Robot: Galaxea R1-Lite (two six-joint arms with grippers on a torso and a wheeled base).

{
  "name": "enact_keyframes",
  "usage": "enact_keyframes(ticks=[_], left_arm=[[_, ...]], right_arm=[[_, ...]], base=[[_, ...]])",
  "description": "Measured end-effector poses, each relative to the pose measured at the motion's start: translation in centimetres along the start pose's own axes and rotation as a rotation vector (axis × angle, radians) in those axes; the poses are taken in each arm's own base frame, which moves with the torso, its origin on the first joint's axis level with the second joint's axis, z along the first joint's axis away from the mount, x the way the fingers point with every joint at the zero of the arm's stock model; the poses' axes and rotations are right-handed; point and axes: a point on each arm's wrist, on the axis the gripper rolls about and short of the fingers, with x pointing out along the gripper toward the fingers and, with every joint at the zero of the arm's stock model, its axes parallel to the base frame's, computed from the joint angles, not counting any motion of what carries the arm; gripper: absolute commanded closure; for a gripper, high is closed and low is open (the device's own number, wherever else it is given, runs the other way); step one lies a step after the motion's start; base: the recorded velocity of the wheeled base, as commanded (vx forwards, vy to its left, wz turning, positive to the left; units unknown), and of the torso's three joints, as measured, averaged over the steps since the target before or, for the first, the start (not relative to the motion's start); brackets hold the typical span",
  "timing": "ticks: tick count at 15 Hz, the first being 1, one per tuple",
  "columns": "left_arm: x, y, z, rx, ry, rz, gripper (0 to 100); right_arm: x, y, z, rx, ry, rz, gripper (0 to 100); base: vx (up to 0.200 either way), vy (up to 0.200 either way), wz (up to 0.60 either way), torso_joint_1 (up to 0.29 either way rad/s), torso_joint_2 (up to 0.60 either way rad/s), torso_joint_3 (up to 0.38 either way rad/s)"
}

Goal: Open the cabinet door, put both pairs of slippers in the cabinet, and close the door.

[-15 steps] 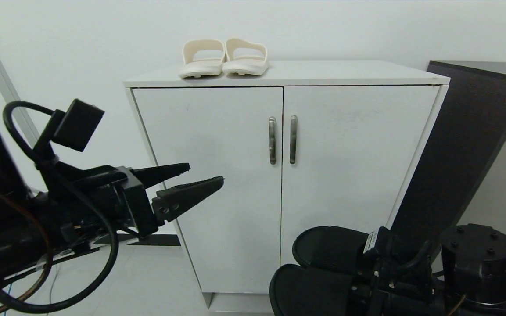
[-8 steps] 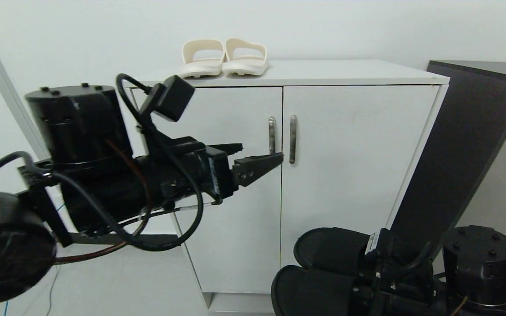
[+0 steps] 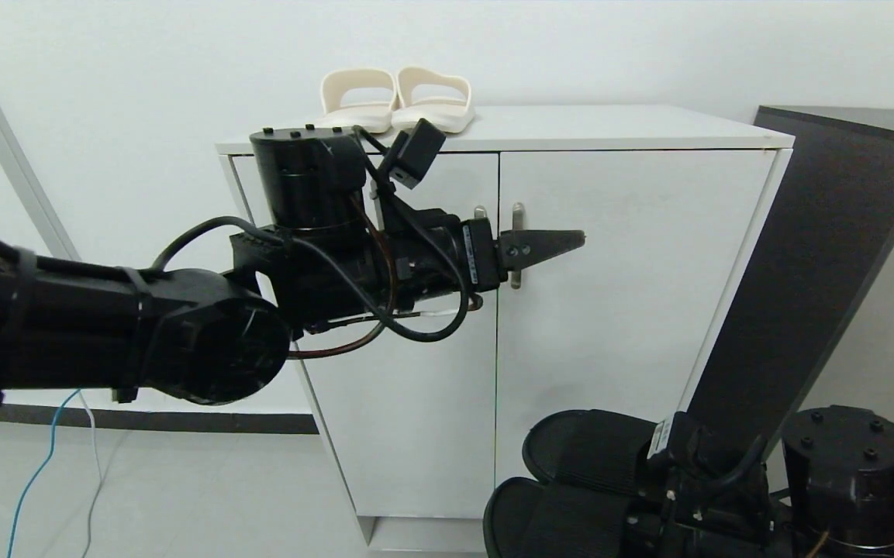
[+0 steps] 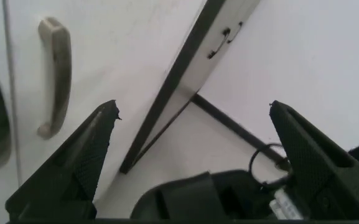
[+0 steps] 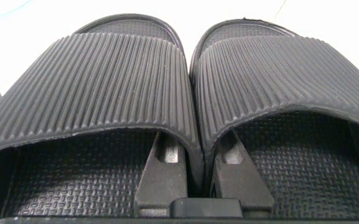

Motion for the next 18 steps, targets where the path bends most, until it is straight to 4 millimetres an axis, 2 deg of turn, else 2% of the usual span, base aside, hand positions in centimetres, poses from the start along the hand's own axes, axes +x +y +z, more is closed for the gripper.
enact_keyframes(ticks=[4, 10, 18], left_arm=[[1.0, 1.17, -0.11, -0.016, -0.014, 0.041, 0], [0.29, 0.86, 0.52, -0.005, -0.028, 0.118, 0], [0.59, 1.29, 0.39, 0.052, -0.05, 0.201, 0]], right_arm=[[-0.01, 0.01, -0.05, 0.0, 0.002, 0.001, 100], [-0.09, -0.03, 0.1, -0.004, -0.014, -0.006, 100], [0.03, 0.0, -0.1, -0.002, -0.005, -0.003, 100]], base=[[0.0, 0.0, 0.0, 0.0, 0.0, 0.0], [0.0, 0.0, 0.0, 0.0, 0.0, 0.0], [0.0, 0.0, 0.0, 0.0, 0.0, 0.0]])
